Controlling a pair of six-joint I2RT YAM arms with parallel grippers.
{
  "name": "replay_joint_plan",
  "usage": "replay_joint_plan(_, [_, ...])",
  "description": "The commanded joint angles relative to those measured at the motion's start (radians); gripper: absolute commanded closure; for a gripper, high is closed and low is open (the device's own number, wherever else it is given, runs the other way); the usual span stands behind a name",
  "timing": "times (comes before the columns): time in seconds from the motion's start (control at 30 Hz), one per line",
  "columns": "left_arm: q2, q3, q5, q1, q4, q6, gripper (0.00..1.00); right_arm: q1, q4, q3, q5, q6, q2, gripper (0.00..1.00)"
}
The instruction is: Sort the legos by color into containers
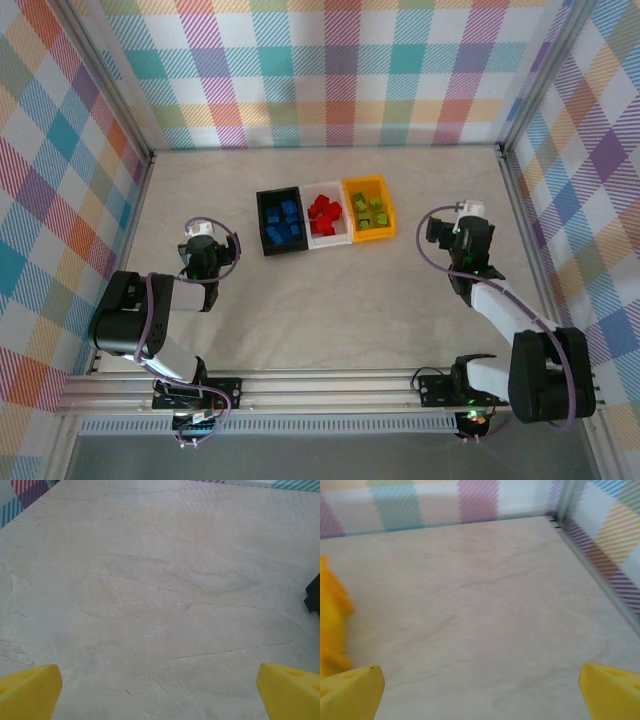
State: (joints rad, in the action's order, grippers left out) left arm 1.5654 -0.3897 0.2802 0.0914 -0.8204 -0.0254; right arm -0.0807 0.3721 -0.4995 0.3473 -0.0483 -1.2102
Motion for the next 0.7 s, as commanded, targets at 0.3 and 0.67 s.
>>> replay_joint_plan(0.3, [-0.007,0.002,0.022,0.006,-0.04,0.005,0.0,0.067,0.357,0.101,-0.231,-0.005,-0.178,0.0])
replay_joint_plan(0.67, [-0.007,0.001,0.022,0.006,-0.04,0.005,0.0,0.061,0.51,0.117,-0.228,-0.005,-0.323,0.0])
